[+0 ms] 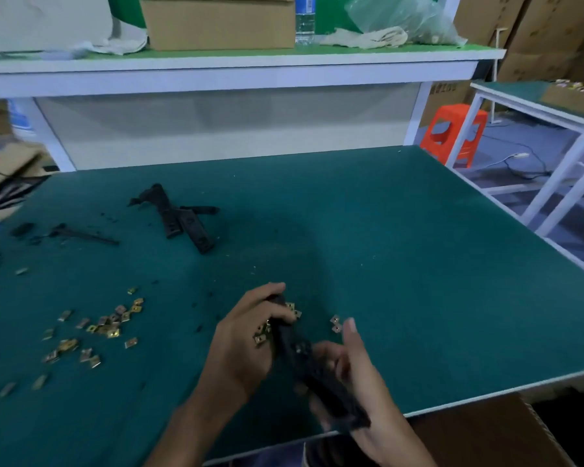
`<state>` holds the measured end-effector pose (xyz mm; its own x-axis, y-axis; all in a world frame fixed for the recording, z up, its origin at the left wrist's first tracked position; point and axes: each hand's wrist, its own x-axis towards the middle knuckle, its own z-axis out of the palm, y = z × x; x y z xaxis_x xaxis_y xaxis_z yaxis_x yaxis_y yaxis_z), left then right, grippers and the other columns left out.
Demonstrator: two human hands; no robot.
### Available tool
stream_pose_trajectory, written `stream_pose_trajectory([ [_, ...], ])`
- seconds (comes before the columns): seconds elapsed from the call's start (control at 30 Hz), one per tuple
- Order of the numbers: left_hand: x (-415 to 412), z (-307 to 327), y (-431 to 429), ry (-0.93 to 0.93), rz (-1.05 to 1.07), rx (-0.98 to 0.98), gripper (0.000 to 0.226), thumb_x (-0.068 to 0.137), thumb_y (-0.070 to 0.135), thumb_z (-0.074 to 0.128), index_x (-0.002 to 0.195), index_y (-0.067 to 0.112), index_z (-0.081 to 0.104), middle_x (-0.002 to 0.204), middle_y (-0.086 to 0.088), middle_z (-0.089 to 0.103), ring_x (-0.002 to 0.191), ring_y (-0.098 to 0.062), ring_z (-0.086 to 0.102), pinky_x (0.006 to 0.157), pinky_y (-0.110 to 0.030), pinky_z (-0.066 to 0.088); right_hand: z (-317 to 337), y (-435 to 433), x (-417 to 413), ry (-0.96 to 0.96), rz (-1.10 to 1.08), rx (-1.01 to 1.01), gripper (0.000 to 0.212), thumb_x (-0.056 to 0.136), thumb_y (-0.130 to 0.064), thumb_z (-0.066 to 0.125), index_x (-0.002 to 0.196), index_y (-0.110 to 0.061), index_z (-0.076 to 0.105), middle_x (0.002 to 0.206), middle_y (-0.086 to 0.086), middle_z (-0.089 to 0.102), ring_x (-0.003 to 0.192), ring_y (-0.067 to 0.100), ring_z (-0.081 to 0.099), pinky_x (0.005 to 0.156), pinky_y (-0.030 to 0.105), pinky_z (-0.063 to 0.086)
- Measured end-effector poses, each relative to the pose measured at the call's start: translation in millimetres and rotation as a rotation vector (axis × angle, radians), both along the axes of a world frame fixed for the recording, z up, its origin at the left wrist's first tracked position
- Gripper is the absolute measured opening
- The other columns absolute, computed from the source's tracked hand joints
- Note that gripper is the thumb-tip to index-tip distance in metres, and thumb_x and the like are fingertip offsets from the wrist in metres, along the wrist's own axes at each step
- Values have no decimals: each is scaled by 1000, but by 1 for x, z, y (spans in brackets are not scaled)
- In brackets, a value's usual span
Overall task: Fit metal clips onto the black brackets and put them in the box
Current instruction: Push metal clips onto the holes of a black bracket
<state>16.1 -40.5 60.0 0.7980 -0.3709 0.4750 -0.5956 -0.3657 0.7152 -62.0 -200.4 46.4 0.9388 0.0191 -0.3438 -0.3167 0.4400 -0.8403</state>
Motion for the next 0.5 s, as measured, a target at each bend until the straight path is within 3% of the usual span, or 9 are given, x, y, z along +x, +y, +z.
stream_pose_trajectory([
  [0.07,-11,8,6,46,-100,-37,16,76,16,72,92,20,73,142,7,57,136,-11,51,106,-23,43,7,-5,-14,-69,138,-10,63,66,-75,80,84,-15,77,61,5,64,44,14,53,39,23,38],
  [0.13,-13,13,8,116,-162,-37,20,80,22,68,98,29,72,148,17,51,136,-12,51,107,-24,42,11,-3,-26,-104,268,-2,47,73,-52,88,97,-15,70,65,4,65,40,7,50,34,19,35],
  [0.23,-19,9,1,152,-166,29,31,88,16,70,113,33,68,145,28,48,102,-26,65,94,-31,50,9,9,-34,-31,313,58,47,63,-38,96,102,-20,75,77,16,65,46,15,53,41,24,35],
  [0.3,-22,5,-7,292,-219,-105,31,94,33,65,122,20,67,137,19,59,107,-16,65,92,-23,51,6,17,-36,14,206,85,47,60,-30,97,103,-22,79,82,19,69,56,23,59,48,27,40],
  [0.33,-20,0,-11,305,-190,-119,36,92,39,66,120,16,68,130,13,65,113,-9,65,90,-17,50,4,17,-38,31,122,88,42,62,-24,93,102,-17,80,81,22,70,55,24,60,45,26,42],
  [0.4,-11,-8,-19,263,-170,27,15,96,24,65,106,14,69,110,4,71,99,2,67,81,-8,45,1,8,-42,82,-59,70,42,64,-9,90,101,-3,73,78,25,68,52,24,59,35,25,37],
  [0.43,-5,-10,-26,182,-173,169,4,96,15,64,96,14,68,99,0,69,90,-1,67,78,-8,39,-1,1,-45,101,-134,55,43,62,-9,88,100,2,70,78,25,68,53,25,60,34,25,35],
  [0.5,1,-8,-46,-60,-89,428,3,85,12,72,86,14,71,84,2,69,83,-14,63,74,-19,34,-2,-16,-51,112,-278,28,40,62,-14,75,95,7,69,78,26,70,54,27,63,32,26,36],
])
